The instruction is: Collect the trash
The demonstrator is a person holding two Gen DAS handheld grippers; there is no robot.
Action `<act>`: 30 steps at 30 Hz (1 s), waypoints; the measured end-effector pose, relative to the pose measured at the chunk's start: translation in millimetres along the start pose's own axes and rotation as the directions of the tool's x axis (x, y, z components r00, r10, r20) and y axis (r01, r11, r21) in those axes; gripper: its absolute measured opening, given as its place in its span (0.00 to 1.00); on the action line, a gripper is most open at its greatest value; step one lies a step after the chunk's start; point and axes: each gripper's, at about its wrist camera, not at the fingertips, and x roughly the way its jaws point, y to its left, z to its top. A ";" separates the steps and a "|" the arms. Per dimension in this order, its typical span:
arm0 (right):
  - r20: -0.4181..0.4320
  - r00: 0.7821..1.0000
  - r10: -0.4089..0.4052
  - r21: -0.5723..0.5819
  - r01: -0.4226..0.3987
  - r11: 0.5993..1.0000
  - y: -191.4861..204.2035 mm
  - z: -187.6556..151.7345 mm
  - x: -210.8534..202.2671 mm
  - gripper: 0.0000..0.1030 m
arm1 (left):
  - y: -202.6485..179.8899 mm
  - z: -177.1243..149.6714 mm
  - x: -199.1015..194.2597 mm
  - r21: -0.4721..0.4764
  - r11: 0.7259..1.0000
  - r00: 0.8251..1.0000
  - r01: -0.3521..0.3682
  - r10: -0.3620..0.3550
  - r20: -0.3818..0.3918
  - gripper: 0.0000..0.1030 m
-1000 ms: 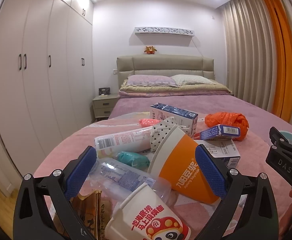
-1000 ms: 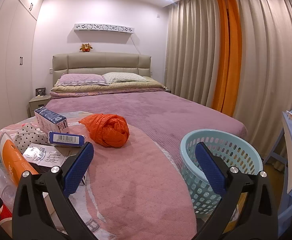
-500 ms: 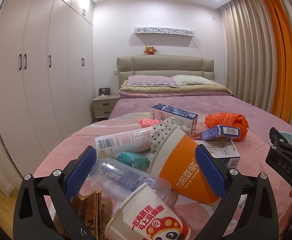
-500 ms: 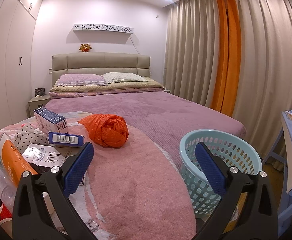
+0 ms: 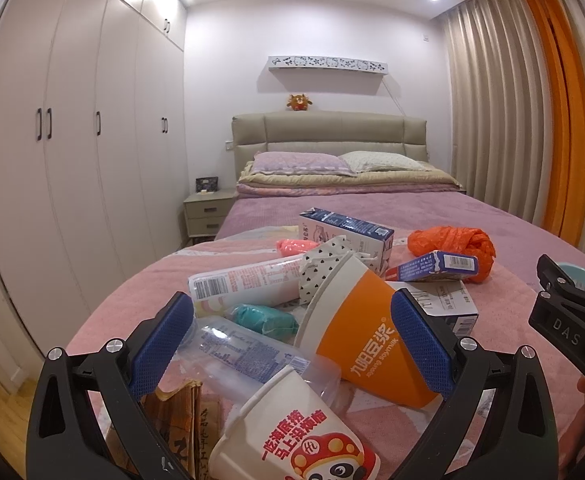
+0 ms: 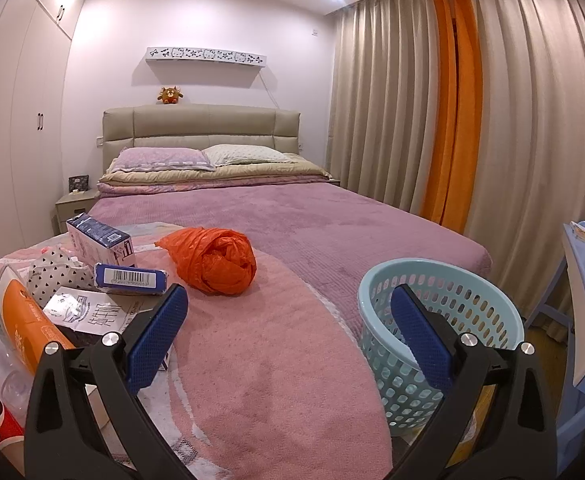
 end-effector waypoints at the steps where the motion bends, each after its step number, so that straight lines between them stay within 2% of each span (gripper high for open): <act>1: 0.003 1.000 -0.001 0.001 0.001 1.000 -0.2 -0.1 -0.6 0.94 | -0.2 0.4 -0.5 -0.001 1.000 1.000 0.009 -0.009 0.002 0.93; 17: 0.004 1.000 -0.010 -0.002 0.010 1.000 0.3 0.2 -0.9 0.94 | 2.3 -0.3 -1.6 -0.010 1.000 1.000 0.014 -0.014 0.007 0.93; 22: 0.105 0.994 -0.034 0.038 0.030 0.999 -6.7 -3.1 -22.5 0.94 | 4.6 -0.3 -7.4 -0.018 1.000 0.999 0.013 -0.013 0.032 0.93; 27: 0.079 0.996 -0.028 0.028 0.026 0.999 -6.4 -0.1 -17.7 0.94 | 17.1 2.2 -25.7 -0.039 0.999 0.998 0.007 -0.004 0.067 0.92; 30: 0.075 0.997 -0.007 -0.005 0.007 1.000 -0.6 1.0 -17.8 0.94 | 40.3 10.6 -44.2 -0.062 0.998 0.997 0.011 -0.007 0.076 0.93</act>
